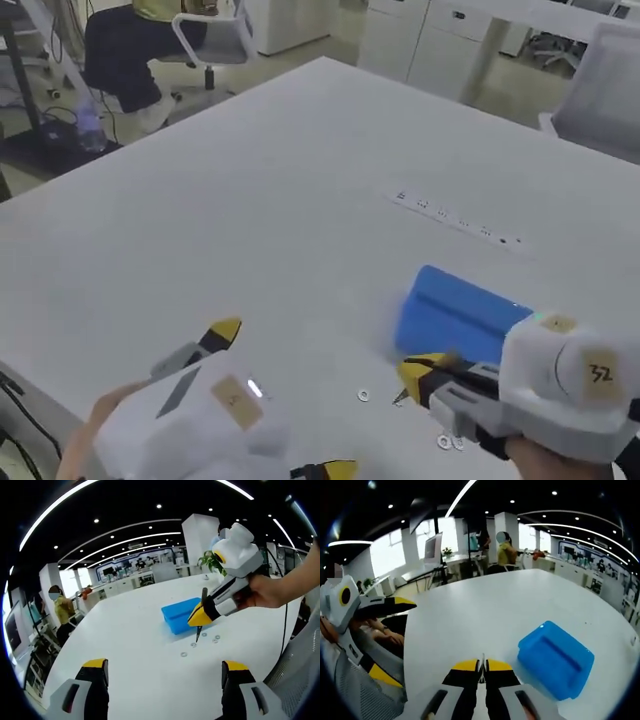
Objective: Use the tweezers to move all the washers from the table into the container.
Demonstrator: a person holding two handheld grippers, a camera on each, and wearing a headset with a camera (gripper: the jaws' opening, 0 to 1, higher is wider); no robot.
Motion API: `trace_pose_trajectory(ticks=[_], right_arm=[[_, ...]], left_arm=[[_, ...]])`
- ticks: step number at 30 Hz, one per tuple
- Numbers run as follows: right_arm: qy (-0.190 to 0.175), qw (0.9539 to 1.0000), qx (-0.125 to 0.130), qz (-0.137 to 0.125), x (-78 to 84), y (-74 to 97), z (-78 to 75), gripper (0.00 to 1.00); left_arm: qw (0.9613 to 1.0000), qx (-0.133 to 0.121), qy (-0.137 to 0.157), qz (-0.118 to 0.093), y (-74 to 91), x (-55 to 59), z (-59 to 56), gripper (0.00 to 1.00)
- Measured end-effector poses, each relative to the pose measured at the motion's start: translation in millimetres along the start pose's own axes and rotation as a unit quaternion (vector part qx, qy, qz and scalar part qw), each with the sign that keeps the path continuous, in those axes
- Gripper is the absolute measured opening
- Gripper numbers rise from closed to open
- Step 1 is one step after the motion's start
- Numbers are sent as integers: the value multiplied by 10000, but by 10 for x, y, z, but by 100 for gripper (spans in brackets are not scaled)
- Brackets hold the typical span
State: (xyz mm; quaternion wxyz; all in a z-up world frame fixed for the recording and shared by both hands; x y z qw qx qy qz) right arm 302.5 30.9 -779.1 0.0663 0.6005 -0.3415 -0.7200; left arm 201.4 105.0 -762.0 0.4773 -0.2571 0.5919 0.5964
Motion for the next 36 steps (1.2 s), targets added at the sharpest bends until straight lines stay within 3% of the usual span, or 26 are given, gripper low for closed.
trace_pose_trajectory(ticks=[5, 15, 20, 36], right_arm=[[-70, 9999, -88, 32, -5, -114, -26, 1], [2, 10000, 20, 81, 22, -379, -46, 3], [-135, 9997, -95, 197, 78, -466, -26, 3], [34, 9995, -73, 318, 120, -510, -41, 3]], left_arm=[[10000, 12, 4, 37, -7, 12, -3, 96], [10000, -32, 32, 56, -12, 22, 23, 96], [9999, -34, 9, 118, -20, 45, 23, 96], [9998, -49, -22, 206, -31, 71, 21, 96]])
Point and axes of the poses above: the centre of the closed fingertips' face, and the gripper's own axes: y roughly backward along the fingers, z roughly to its left, x roughly out of its underside, the point moved 2 cm from there along y, roughly backward along the fingers, and after that the axes turned 2 degrees about x, right-handed, at the moved point
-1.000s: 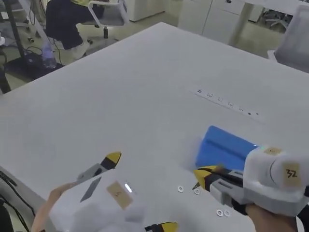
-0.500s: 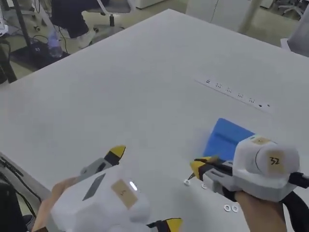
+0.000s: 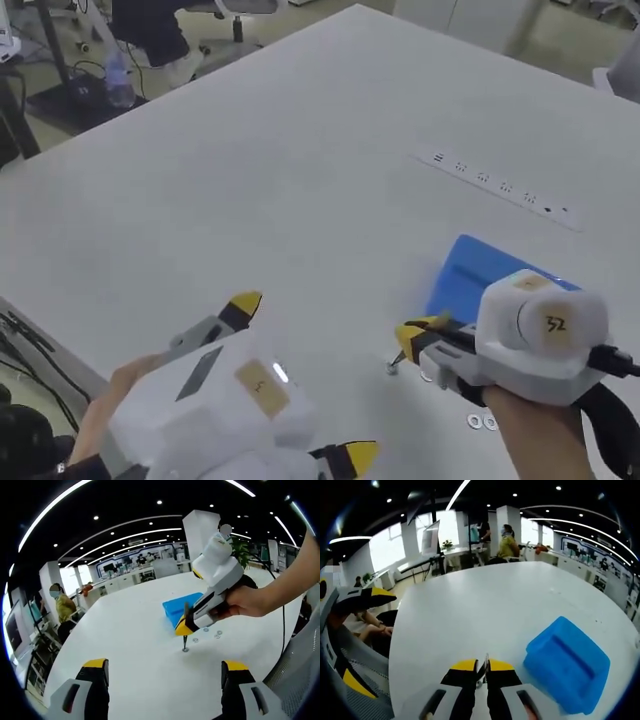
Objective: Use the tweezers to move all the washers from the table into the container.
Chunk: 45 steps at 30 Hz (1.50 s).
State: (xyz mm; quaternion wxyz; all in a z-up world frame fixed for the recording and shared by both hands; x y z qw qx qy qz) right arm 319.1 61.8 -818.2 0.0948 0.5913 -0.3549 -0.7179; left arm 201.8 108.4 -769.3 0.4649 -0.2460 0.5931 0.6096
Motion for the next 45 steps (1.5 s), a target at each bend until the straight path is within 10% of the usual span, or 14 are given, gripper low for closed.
trace_pose_trajectory(ticks=[34, 45], right_arm=[[156, 9984, 178, 508, 108, 93, 28, 1], [-240, 9996, 57, 156, -160, 365, 10, 1]], left_arm=[[9996, 0, -251, 106, 6, 21, -26, 94], [9993, 19, -349, 132, -12, 31, -50, 99]])
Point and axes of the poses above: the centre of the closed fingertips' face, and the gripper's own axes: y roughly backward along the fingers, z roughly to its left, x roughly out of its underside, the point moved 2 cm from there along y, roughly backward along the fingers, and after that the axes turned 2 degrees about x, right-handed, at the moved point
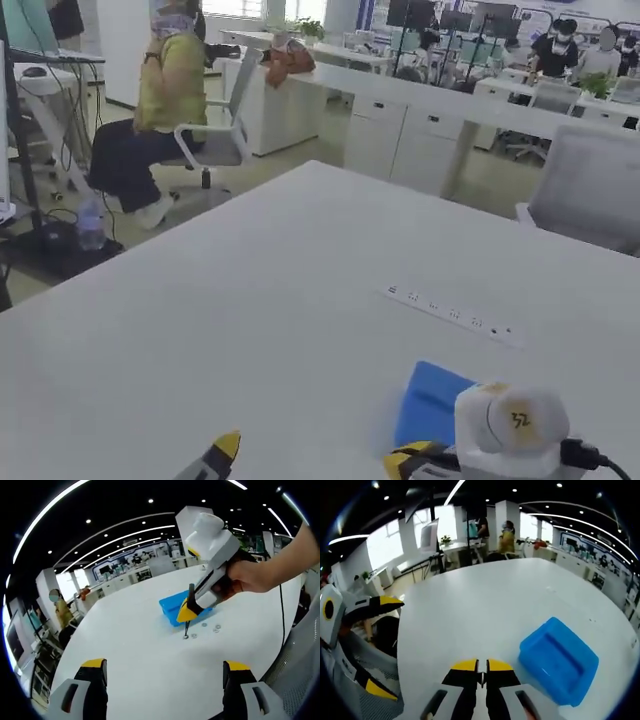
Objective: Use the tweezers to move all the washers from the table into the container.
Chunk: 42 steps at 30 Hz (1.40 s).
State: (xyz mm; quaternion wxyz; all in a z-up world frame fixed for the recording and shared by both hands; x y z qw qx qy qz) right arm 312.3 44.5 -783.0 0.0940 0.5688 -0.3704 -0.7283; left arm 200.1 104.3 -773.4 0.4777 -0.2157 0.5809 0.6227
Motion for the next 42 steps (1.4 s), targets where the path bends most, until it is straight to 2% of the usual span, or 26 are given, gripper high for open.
trace_pose_trajectory(ticks=[7, 13, 17, 22, 32, 36, 42], right_arm=[[-93, 9999, 54, -133, -185, 187, -49, 1], [10, 9997, 143, -187, -274, 247, -95, 1], [24, 9995, 242, -207, -328, 246, -197, 1], [25, 9991, 402, -149, -356, 196, -356, 1], [-121, 9964, 836, -49, -345, 15, -779, 1], [-194, 9956, 918, 45, -284, -85, -909, 1], [-376, 9948, 942, 89, -251, -200, -1003, 1]], left_arm=[[10000, 22, 6, 19, -2, 7, -6, 99], [9999, -24, 119, -53, 4, -5, 27, 99], [9999, 4, 99, -47, 2, -4, 14, 99], [9999, -9, 93, -52, 2, -3, 18, 99], [9998, 95, 170, -23, -10, 3, -7, 99], [9998, 92, 195, 2, -12, 10, -3, 99], [9998, 105, 169, 49, -21, 26, -10, 99]])
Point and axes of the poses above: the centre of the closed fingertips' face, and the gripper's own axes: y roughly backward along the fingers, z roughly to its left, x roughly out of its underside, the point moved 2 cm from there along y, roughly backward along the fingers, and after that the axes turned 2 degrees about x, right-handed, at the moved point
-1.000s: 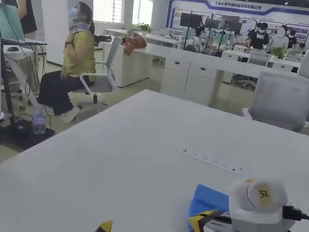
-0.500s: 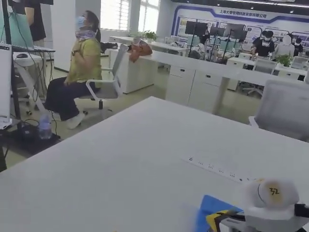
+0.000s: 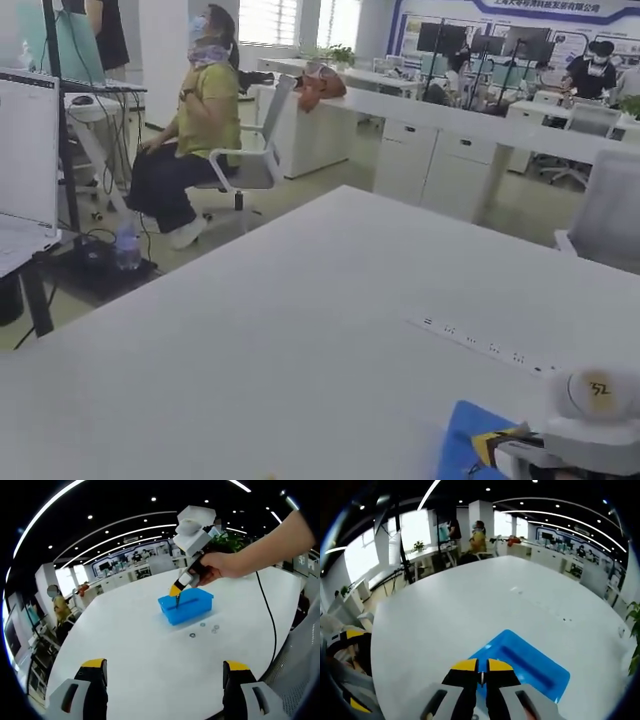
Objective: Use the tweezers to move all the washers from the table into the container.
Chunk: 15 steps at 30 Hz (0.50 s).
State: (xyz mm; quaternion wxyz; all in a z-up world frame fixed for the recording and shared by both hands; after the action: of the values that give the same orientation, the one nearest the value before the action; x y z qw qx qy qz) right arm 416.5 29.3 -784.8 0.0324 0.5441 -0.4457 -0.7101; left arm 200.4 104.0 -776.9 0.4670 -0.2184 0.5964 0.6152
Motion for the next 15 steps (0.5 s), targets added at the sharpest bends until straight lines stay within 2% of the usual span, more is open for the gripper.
trace_pose_trajectory(ticks=[15], right_arm=[[12, 9997, -70, 237, 183, -231, 90, 1]], left_arm=[[10000, -5, -14, 94, -6, 29, -2, 99]])
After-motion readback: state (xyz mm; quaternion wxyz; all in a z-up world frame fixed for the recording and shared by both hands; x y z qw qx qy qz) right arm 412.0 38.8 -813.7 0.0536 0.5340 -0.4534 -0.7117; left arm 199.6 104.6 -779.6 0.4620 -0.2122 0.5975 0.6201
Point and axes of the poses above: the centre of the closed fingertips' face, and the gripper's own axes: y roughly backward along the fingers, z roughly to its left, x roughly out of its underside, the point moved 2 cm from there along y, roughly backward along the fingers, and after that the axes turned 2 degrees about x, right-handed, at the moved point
